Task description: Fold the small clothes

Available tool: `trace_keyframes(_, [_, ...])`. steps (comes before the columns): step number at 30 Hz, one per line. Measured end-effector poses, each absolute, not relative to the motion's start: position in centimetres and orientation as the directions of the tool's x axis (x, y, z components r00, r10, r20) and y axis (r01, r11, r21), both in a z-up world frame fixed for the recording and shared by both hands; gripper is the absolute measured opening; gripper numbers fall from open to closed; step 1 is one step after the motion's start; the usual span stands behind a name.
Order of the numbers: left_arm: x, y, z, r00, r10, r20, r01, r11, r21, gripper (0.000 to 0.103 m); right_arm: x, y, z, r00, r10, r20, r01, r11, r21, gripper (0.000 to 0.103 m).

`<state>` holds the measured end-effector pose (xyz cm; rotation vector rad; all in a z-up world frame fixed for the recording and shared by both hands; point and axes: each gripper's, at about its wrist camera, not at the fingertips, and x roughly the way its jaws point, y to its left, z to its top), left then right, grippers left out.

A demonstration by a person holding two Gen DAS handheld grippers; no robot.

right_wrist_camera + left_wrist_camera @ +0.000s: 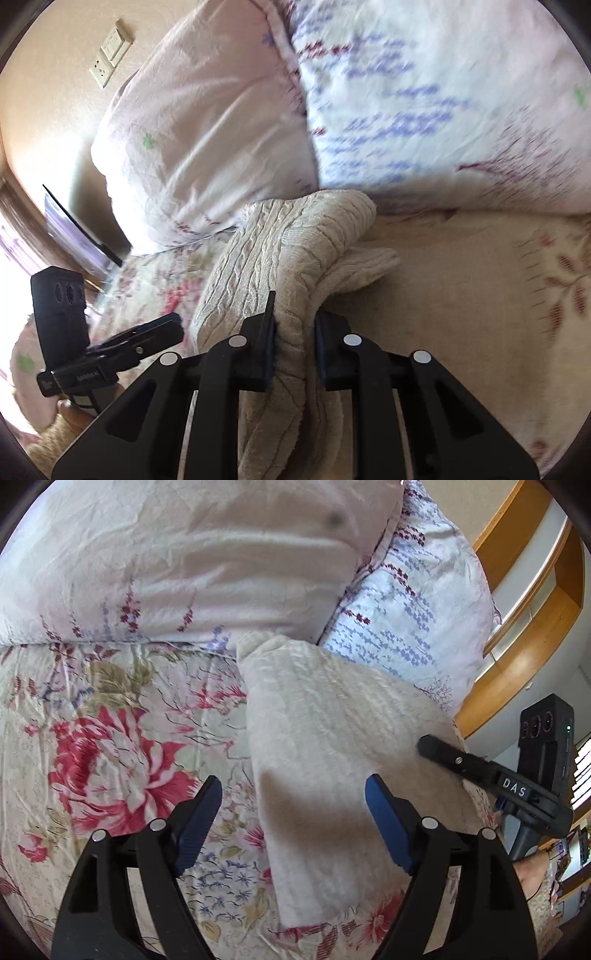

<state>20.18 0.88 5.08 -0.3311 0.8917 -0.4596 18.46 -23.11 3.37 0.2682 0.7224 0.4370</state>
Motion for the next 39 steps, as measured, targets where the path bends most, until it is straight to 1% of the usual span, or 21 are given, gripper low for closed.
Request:
trace_keyframes(5, [20.2,-0.3,4.4,0.499,-0.546,-0.673,0.259,0.835,-0.485,0.08,17.6,-25.1,3.3,0.693,0.389,-0.607,-0.256,0.92,0.298,0.017])
trace_keyframes(9, [19.8,-1.4,4.2,0.479,-0.556,-0.68,0.28,0.83,-0.482,0.08,16.9,-27.0,3.3,0.725,0.311,-0.615,-0.213,0.95,0.229,0.017])
trace_keyframes(11, [19.7,-1.9,4.2,0.472,-0.561,-0.68,0.291,0.827,-0.48,0.08,16.5,-28.0,3.7,0.754,0.251,-0.607,-0.18,0.968,0.177,0.017])
trace_keyframes(15, [19.6,-2.9,4.1,0.452,-0.577,-0.68,0.314,0.817,-0.484,0.08,15.3,-29.9,4.4,0.823,0.083,-0.562,-0.082,0.996,0.027,0.017])
trace_keyframes(17, [19.6,-3.6,3.9,0.439,-0.583,-0.683,0.324,0.812,-0.485,0.08,15.5,-31.0,3.8,0.816,0.045,-0.577,-0.047,0.999,0.011,0.017])
trace_keyframes(20, [19.6,-4.4,3.4,0.413,-0.595,-0.689,0.331,0.803,-0.496,0.08,15.9,-32.4,2.3,0.788,0.065,-0.613,-0.041,0.998,0.053,0.017])
trace_keyframes(22, [19.7,-4.9,3.2,0.402,-0.602,-0.69,0.333,0.798,-0.502,0.08,15.4,-32.5,2.3,0.807,0.076,-0.585,-0.059,0.997,0.048,0.017])
trace_keyframes(24, [19.7,-5.1,3.0,0.392,-0.609,-0.69,0.334,0.793,-0.51,0.079,14.5,-32.6,2.9,0.84,0.097,-0.534,-0.082,0.995,0.052,0.017])
trace_keyframes(26, [19.7,-5.4,2.9,0.385,-0.616,-0.687,0.339,0.787,-0.515,0.079,13.8,-32.9,2.9,0.855,0.088,-0.511,-0.073,0.996,0.049,0.017])
trace_keyframes(27, [19.6,-5.6,2.8,0.38,-0.62,-0.687,0.344,0.784,-0.517,0.079,13.9,-32.9,2.5,0.847,0.085,-0.524,-0.066,0.996,0.056,0.017])
trace_keyframes(28, [19.6,-5.8,2.8,0.376,-0.622,-0.687,0.349,0.782,-0.516,0.079,14.4,-33.6,1.4,0.821,0.089,-0.564,-0.052,0.995,0.082,0.017])
trace_keyframes(29, [19.6,-6.0,2.7,0.373,-0.622,-0.689,0.352,0.782,-0.515,0.079,14.7,-33.8,0.9,0.802,0.096,-0.59,-0.043,0.994,0.104,0.019])
trace_keyframes(30, [19.6,-6.2,2.6,0.369,-0.622,-0.691,0.354,0.781,-0.514,0.078,15.3,-34.6,0.1,0.772,0.122,-0.624,-0.031,0.988,0.154,0.022])
trace_keyframes(31, [19.5,-6.4,2.5,0.362,-0.625,-0.691,0.357,0.778,-0.517,0.078,15.2,-35.0,0.0,0.765,0.138,-0.629,-0.024,0.982,0.186,0.026])
trace_keyframes(32, [19.4,-6.5,2.5,0.357,-0.629,-0.69,0.36,0.775,-0.52,0.078,15.2,-36.1,0.2,0.758,0.184,-0.625,-0.011,0.963,0.269,0.036])
trace_keyframes(33, [19.4,-6.7,2.4,0.352,-0.632,-0.69,0.361,0.772,-0.523,0.078,15.3,-36.9,0.5,0.752,0.22,-0.622,0.0,0.943,0.333,0.041])
trace_keyframes(34, [19.4,-6.9,2.4,0.347,-0.637,-0.689,0.362,0.768,-0.528,0.078,15.4,-37.6,0.8,0.749,0.25,-0.614,0.009,0.923,0.385,0.051])
trace_keyframes(35, [19.4,-7.1,2.3,0.344,-0.639,-0.688,0.362,0.767,-0.53,0.077,15.7,-38.6,1.1,0.747,0.294,-0.596,0.014,0.89,0.456,0.057])
trace_keyframes(36, [19.4,-7.3,2.3,0.34,-0.64,-0.689,0.361,0.765,-0.533,0.077,16.2,-39.4,1.2,0.74,0.329,-0.587,0.022,0.86,0.51,0.058])
trace_keyframes(39, [19.4,-7.7,2.1,0.331,-0.644,-0.689,0.353,0.762,-0.543,0.075,17.9,-40.8,0.9,0.714,0.395,-0.578,0.056,0.791,0.61,0.058])
